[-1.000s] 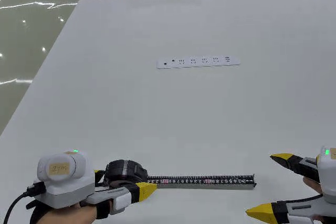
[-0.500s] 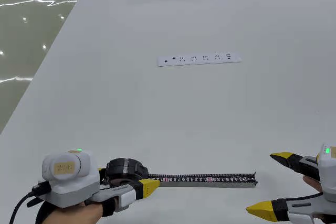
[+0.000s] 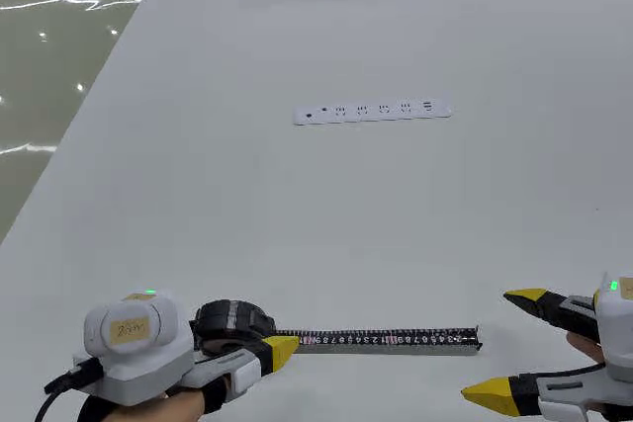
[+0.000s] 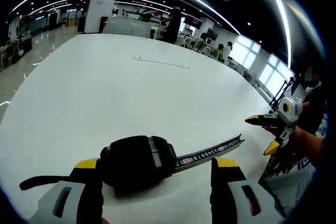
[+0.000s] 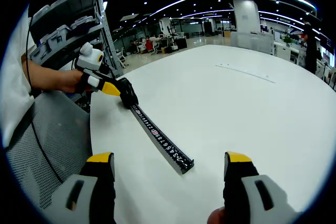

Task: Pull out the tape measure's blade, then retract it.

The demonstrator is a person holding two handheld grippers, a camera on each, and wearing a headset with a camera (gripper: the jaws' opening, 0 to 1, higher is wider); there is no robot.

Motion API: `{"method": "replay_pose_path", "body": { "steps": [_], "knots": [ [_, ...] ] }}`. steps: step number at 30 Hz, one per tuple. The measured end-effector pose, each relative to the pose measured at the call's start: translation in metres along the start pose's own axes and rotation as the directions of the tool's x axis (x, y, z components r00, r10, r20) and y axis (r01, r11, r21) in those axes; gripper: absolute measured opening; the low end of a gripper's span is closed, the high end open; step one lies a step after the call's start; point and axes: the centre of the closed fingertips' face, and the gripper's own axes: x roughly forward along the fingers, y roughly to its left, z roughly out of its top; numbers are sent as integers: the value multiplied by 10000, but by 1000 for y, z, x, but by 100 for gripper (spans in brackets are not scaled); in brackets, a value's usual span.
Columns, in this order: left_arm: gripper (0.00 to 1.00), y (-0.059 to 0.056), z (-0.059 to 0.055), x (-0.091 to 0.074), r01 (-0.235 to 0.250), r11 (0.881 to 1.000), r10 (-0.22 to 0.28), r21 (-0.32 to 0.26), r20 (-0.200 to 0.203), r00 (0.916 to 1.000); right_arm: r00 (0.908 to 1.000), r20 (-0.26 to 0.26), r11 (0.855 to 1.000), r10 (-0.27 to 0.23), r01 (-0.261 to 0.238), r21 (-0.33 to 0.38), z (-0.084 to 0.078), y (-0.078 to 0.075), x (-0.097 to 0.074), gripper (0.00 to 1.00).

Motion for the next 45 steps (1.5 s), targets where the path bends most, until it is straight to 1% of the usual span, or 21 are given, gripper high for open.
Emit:
{"method": "replay_pose_path", "body": {
  "steps": [4, 7, 12, 16, 17, 19, 21, 24, 25, 29, 31, 33, 34, 37, 39, 42, 45],
  "knots": [
    [79, 2, -1, 0, -233, 9997, 233, -43, 42, 9997, 10000, -6, 10000, 58, -58, -24, 1, 3, 1, 86],
    [78, 3, 0, -1, -351, 9993, 353, -157, 149, 9993, 10000, 31, 9999, 90, -89, -58, 2, 3, 2, 86],
    [76, 4, 0, -1, -614, 9981, 614, -40, 176, 9980, 9999, 56, 9999, 123, -122, -84, 3, 5, 4, 85],
    [75, 7, -2, -1, -764, 9969, 767, -190, 182, 9969, 9999, 51, 9999, 154, -154, -42, 2, 5, 5, 84],
    [75, 8, -2, -2, -889, 9960, 892, -125, 217, 9958, 9999, 39, 9999, 156, -156, -44, 1, 5, 5, 84],
    [74, 11, -5, -1, -1071, 9942, 1071, -56, 100, 9942, 9999, 21, 9999, 160, -160, -31, 1, 6, 5, 84],
    [74, 12, -6, -1, -1174, 9930, 1176, -140, 103, 9930, 9998, 15, 9998, 180, -180, -11, -1, 6, 6, 84],
    [72, 8, -5, 1, -1304, 9915, 1304, 8, 75, 9914, 9999, 11, 9999, 137, -137, -56, -2, 4, 6, 83],
    [72, 7, -2, 1, -1343, 9909, 1342, 57, 185, 9908, 9999, 18, 9999, 124, -124, -70, -1, 4, 5, 83],
    [72, 10, -2, 2, -1615, 9869, 1613, 56, 246, 9866, 9999, 114, 10000, 51, -51, -8, -1, 2, 4, 83],
    [70, 13, 0, 1, -1845, 9828, 1842, 40, 443, 9819, 9999, 136, 10000, 33, -33, 6, -1, 2, 3, 83],
    [68, 14, -1, 1, -1942, 9809, 1943, -70, 529, 9795, 9999, 137, 10000, 7, -7, 10, -3, 1, 3, 83],
    [68, 14, -1, 1, -1963, 9805, 1962, -36, 548, 9790, 9999, 138, 10000, 13, -13, 28, -4, 1, 3, 83],
    [67, 13, -2, -1, -2133, 9770, 2124, 35, 758, 9742, 9999, 105, 10000, 42, -42, 65, -7, -1, 5, 83],
    [66, 14, 0, -2, -2233, 9747, 2229, -57, 945, 9703, 10000, 77, 10000, 45, -46, 64, -8, -1, 5, 83],
    [67, 14, -1, 0, -2248, 9744, 2236, 15, 966, 9699, 9999, 98, 9999, 37, -38, 95, -9, -2, 5, 83],
    [66, 15, 0, 0, -2300, 9731, 2301, -124, 1004, 9680, 9999, 138, 9999, 31, -33, 118, -9, -2, 5, 83]
  ]
}}
